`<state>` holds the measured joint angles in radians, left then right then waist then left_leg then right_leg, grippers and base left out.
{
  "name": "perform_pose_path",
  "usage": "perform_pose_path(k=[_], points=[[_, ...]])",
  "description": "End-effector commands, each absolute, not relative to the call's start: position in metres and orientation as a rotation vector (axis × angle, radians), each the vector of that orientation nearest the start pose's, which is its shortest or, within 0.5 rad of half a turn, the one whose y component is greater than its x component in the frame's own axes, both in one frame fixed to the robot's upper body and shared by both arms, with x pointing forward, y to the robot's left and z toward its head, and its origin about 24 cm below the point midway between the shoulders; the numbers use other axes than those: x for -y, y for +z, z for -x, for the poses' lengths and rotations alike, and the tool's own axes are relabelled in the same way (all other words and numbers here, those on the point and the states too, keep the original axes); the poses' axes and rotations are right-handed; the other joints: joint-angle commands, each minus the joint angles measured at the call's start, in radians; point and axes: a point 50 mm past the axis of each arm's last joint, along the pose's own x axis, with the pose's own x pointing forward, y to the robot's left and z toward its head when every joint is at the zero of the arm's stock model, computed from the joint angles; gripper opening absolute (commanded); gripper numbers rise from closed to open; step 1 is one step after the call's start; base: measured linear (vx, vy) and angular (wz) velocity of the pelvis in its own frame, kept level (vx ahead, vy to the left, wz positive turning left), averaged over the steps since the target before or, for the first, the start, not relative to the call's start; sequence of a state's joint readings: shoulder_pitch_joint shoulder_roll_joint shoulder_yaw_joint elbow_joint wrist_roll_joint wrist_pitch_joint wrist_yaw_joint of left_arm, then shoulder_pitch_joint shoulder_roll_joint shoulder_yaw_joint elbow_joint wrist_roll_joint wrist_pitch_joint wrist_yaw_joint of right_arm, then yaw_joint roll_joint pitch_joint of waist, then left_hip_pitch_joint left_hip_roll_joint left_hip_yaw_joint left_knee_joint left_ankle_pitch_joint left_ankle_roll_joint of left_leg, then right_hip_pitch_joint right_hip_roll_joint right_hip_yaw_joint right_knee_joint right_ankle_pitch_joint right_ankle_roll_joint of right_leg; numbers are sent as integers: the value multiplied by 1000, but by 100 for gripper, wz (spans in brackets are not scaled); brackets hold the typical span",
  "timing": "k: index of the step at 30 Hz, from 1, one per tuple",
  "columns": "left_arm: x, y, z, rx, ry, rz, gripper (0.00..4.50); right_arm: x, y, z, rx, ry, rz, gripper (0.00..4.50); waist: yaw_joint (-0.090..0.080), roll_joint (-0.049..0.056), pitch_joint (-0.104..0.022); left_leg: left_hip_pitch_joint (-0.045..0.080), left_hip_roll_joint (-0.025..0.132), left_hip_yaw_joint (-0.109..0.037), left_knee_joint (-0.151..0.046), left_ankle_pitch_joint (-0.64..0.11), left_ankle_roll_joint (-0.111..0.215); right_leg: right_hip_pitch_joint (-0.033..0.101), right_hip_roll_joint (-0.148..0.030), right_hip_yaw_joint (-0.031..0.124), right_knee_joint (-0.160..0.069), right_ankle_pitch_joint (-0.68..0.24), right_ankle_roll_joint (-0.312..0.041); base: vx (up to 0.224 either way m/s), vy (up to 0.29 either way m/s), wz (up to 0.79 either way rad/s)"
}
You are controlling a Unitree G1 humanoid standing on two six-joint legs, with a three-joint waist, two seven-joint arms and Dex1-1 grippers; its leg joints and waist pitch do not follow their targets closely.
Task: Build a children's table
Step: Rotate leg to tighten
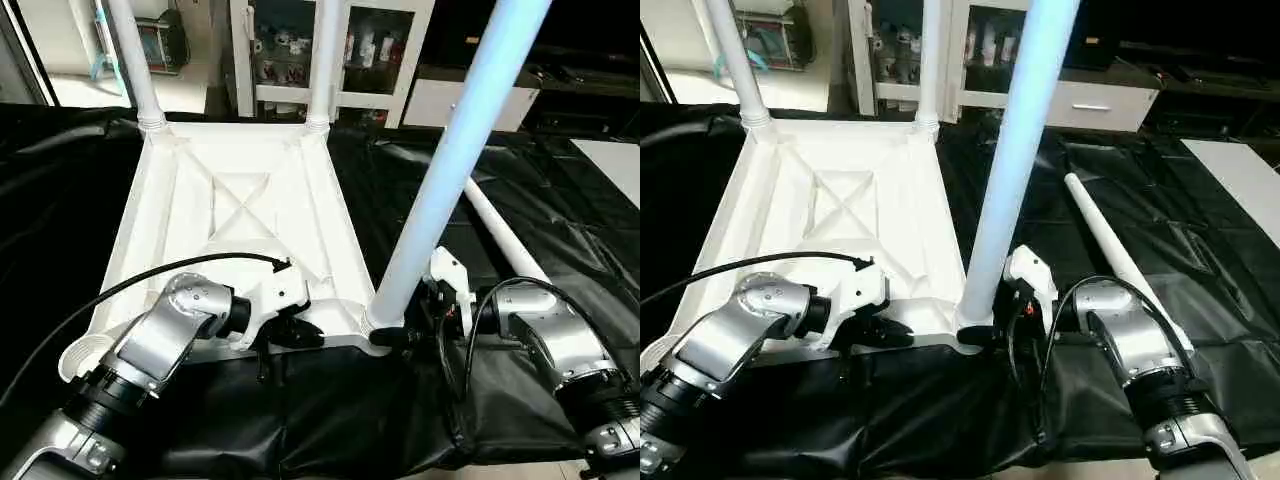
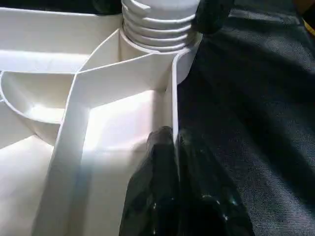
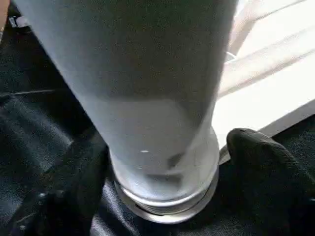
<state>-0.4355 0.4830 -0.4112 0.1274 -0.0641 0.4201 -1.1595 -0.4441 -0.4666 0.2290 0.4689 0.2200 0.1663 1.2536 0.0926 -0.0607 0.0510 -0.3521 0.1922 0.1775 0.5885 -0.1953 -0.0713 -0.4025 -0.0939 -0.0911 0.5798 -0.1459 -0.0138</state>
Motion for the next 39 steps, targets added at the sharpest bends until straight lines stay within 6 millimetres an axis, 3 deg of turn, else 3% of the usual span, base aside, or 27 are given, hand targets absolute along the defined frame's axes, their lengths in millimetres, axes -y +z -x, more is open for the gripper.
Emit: perform_pose_path(k=[1, 8, 12, 16, 17, 18, 20, 22, 25, 27, 28, 30, 31, 33, 39], points=[[-111, 56, -269, -545, -1462, -410, 0, 166, 51, -297, -408, 1316, 176, 348, -4, 1, -62, 7, 44, -8, -75, -204, 24, 47, -60, 50, -51, -279, -209, 0, 0, 0], [-112, 56, -269, -547, -1459, -411, 0, 164, 50, -298, -395, 1333, 175, 286, -6, -1, -62, 7, 44, -9, -74, -200, 26, 47, -59, 50, -50, -282, -206, 0, 0, 0], [-112, 56, -269, -548, -1455, -410, 0, 162, 49, -299, -382, 1316, 169, 275, -7, 1, -62, 6, 44, -9, -74, -210, 22, 47, -60, 50, -51, -291, -205, 0, 0, 0], [-113, 55, -272, -552, -1415, -407, 0, 163, 41, -307, -397, 1184, 209, 273, -10, 4, -59, 8, 43, -10, -76, -245, 7, 43, -60, 50, -57, -346, -189, 0, 0, 0], [-113, 54, -279, -551, -1331, -400, 0, 163, 32, -313, -421, 1047, 231, 272, -14, 6, -58, 7, 43, -13, -78, -267, -4, 42, -60, 49, -59, -370, -183, 0, 0, 0], [-113, 54, -279, -551, -1331, -400, 0, 163, 32, -313, -421, 1047, 231, 272, -20, 5, -55, 5, 42, -13, -80, -280, -11, 42, -57, 48, -62, -390, -175, 0, 0, 0], [-112, 53, -291, -544, -1190, -386, 0, 155, 22, -320, -443, 883, 180, 272, -40, 1, -52, 10, 35, -24, -77, -371, -36, 37, -62, 36, -84, -575, -107, -55, -5, -6], [-110, 53, -298, -547, -1110, -370, 0, 145, 19, -324, -445, 799, 116, 272, -46, -3, -52, 10, 34, -27, -76, -381, -37, 36, -63, 33, -93, -613, -86, 0, 0, 0], [-106, 54, -307, -557, -986, -344, 0, 132, 15, -331, -453, 645, 64, 272, -66, -2, -54, 0, 33, -37, -77, -396, -40, 40, -64, 19, -98, -644, -59, 0, 0, 0], [-100, 55, -314, -549, -919, -331, 0, 125, 13, -335, -451, 548, 25, 272, -68, 0, -54, 8, 32, -39, -74, -414, -43, 33, -66, 14, -107, -658, -48, 0, 0, 0], [-93, 59, -321, -524, -857, -314, 0, 118, 12, -340, -437, 437, -14, 272, -70, 1, -56, 7, 32, -39, -74, -415, -42, 33, -67, 15, -106, -644, -52, 0, 0, 0], [-79, 65, -331, -463, -795, -322, 0, 98, 14, -343, -412, 364, -63, 272, -77, 4, -56, 15, 31, -37, -73, -440, -46, 19, -60, 15, -106, -606, -63, 0, 0, 0], [-69, 70, -334, -429, -778, -326, 0, 79, 18, -344, -382, 378, -55, 272, -77, 6, -57, 14, 30, -38, -74, -453, -45, 21, -59, 13, -105, -589, -64, 0, 0, 0], [-67, 72, -335, -417, -772, -322, 0, 69, 20, -343, -370, 414, -25, 272, -73, 5, -61, 10, 33, -36, -76, -432, -37, 27, -62, 20, -96, -527, -76, 0, 0, 0], [-77, 70, -337, -437, -732, -332, 0, 72, 22, -345, -357, 391, 1, 272, -56, 1, -66, -1, 32, -18, -77, -289, -9, 35, -60, 43, -65, -326, -145, 0, 0, 0]])
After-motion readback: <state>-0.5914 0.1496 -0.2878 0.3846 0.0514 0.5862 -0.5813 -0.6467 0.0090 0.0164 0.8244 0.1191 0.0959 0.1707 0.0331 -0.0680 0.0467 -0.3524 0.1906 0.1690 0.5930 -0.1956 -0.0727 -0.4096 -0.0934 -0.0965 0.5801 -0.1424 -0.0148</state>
